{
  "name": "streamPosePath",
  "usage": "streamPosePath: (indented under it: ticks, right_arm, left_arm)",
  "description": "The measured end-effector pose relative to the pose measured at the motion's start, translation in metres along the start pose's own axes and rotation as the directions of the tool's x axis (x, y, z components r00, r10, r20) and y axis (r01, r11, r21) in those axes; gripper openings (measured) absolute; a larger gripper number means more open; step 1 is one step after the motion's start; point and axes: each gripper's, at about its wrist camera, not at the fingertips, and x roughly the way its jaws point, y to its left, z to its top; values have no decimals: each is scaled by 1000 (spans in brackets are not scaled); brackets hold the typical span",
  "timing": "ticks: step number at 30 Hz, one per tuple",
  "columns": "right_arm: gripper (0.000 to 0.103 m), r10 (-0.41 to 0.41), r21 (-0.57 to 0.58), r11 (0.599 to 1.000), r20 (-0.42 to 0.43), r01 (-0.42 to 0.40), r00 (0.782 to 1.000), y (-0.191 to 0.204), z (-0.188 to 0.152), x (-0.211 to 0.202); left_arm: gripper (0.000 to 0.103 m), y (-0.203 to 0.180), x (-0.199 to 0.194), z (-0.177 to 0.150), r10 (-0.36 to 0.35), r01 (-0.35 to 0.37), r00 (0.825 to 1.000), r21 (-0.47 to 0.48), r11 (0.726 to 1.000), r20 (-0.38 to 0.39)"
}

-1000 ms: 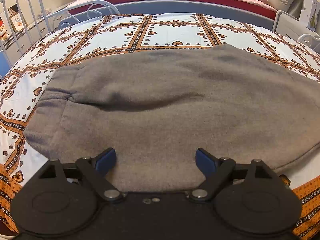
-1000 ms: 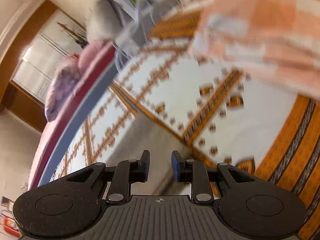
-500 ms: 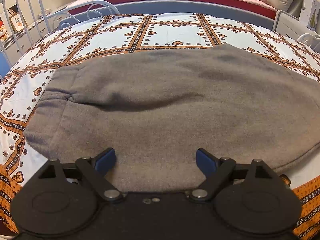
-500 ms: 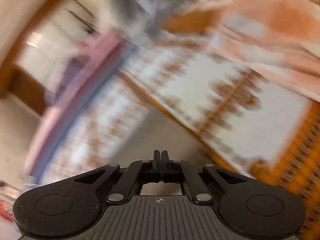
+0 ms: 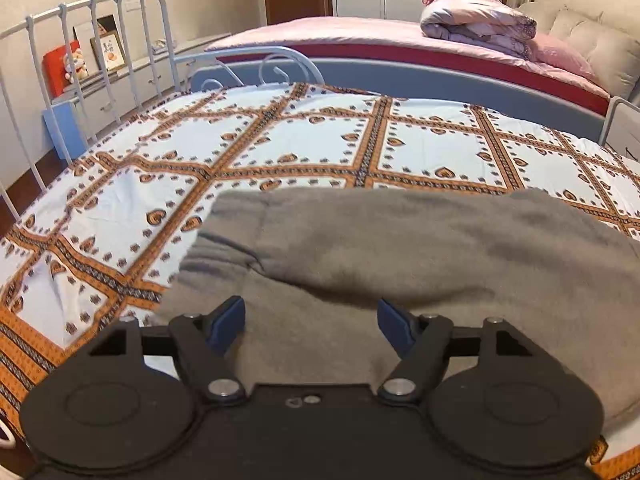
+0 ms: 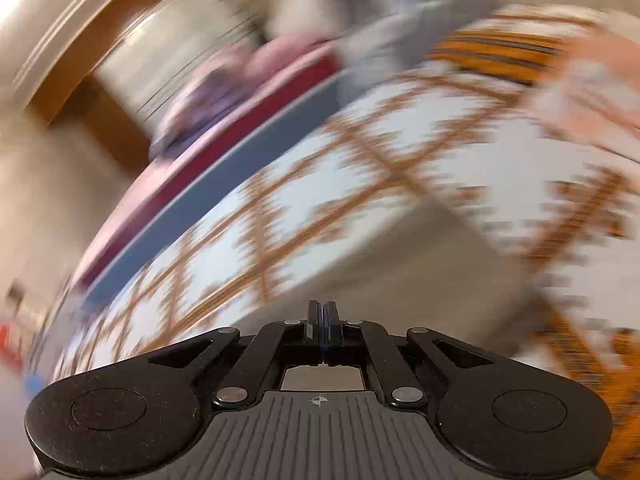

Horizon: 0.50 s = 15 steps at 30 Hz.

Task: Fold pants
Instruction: 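Move the left gripper to the folded edge of the pants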

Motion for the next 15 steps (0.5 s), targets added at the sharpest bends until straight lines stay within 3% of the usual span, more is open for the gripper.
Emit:
streamPosePath:
  ticks: [3, 6, 15]
  right_arm:
    - [1, 88, -159, 983, -58, -97, 994, 69, -6, 31]
    - [1, 163, -287, 938, -129, -194, 978, 132, -21, 61]
    - [2, 291, -478, 763, -348, -436, 891, 274, -68, 177]
  left_arm:
    - [65, 6, 2, 5, 1, -1, 1000, 1, 1000, 21]
    - [65, 15, 5, 10, 1, -1, 999, 6, 1000, 34]
    - [64, 47, 37, 29, 1, -1, 1000, 12, 1000, 29]
